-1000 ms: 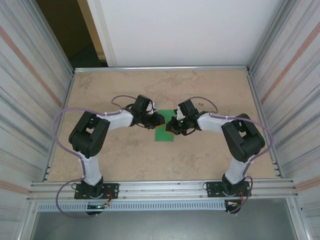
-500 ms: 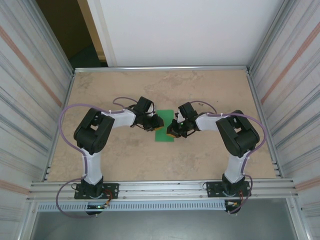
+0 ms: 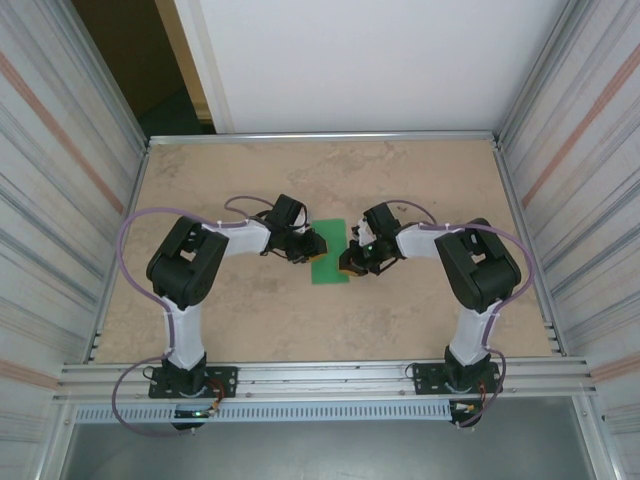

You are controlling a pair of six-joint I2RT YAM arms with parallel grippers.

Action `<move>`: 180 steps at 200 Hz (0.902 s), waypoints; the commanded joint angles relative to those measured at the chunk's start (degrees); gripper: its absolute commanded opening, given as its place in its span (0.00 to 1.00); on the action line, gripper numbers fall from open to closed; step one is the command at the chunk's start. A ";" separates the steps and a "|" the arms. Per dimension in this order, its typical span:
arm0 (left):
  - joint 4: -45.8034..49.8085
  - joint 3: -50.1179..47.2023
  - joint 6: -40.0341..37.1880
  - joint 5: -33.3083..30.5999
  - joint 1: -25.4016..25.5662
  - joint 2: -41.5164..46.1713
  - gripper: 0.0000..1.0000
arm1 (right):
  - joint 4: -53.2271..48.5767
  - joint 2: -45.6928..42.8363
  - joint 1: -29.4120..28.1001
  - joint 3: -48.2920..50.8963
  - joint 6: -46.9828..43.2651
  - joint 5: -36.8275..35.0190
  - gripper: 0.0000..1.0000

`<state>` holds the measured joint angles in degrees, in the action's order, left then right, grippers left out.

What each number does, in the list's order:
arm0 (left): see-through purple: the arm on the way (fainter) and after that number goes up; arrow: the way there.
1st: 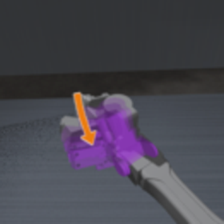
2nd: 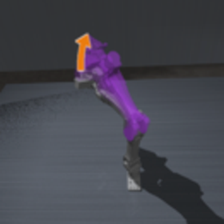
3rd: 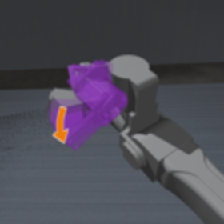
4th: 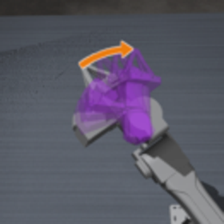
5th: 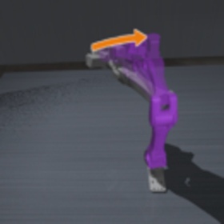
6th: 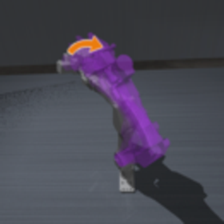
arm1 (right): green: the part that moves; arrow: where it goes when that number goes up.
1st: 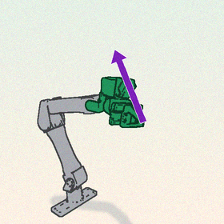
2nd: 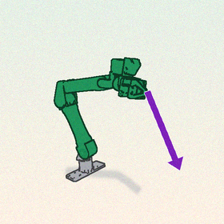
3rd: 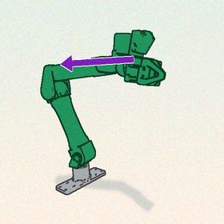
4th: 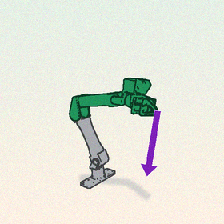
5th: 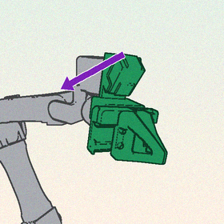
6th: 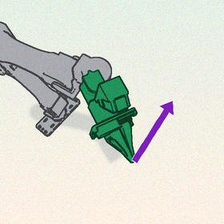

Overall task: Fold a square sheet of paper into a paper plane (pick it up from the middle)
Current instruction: Third fold the triangle at the center of the table.

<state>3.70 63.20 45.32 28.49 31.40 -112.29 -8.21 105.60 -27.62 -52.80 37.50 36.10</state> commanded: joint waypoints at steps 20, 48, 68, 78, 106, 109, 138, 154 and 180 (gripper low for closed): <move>6.04 -2.29 0.52 -4.62 -0.99 -1.26 0.23 | -9.28 -3.78 0.37 5.90 -3.48 -0.24 0.13; 5.92 -2.19 0.62 -4.33 -1.04 -0.92 0.23 | -10.58 -6.55 0.61 7.95 -3.48 -1.29 0.14; 5.62 -1.65 0.60 -3.42 -1.00 -0.49 0.24 | -11.02 -9.10 0.64 7.21 -3.10 -2.04 0.14; 5.52 -1.12 0.59 -2.40 -0.92 -0.07 0.25 | -10.34 -10.65 0.42 6.52 -2.47 -2.23 0.14; 3.97 0.84 1.36 1.06 -0.36 2.40 0.28 | -7.40 -13.61 -0.76 4.41 -0.33 -3.05 0.15; 3.69 0.93 1.61 1.42 -0.30 2.79 0.28 | -6.95 -13.74 -0.97 4.34 -0.01 -3.27 0.15; 1.22 0.72 3.99 2.16 -0.52 7.05 0.32 | -1.54 -13.61 -1.20 3.97 3.48 -4.93 0.17; 0.84 -0.39 4.62 1.31 -0.78 8.74 0.37 | -0.51 -11.88 -1.26 2.49 4.22 -6.31 0.21; 0.38 -4.41 5.86 -0.31 -1.99 11.10 0.40 | -1.15 -7.74 -1.51 -1.08 4.32 -6.92 0.22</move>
<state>3.99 62.26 49.17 29.32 30.74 -104.57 -10.41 94.30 -28.64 -50.52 40.12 31.11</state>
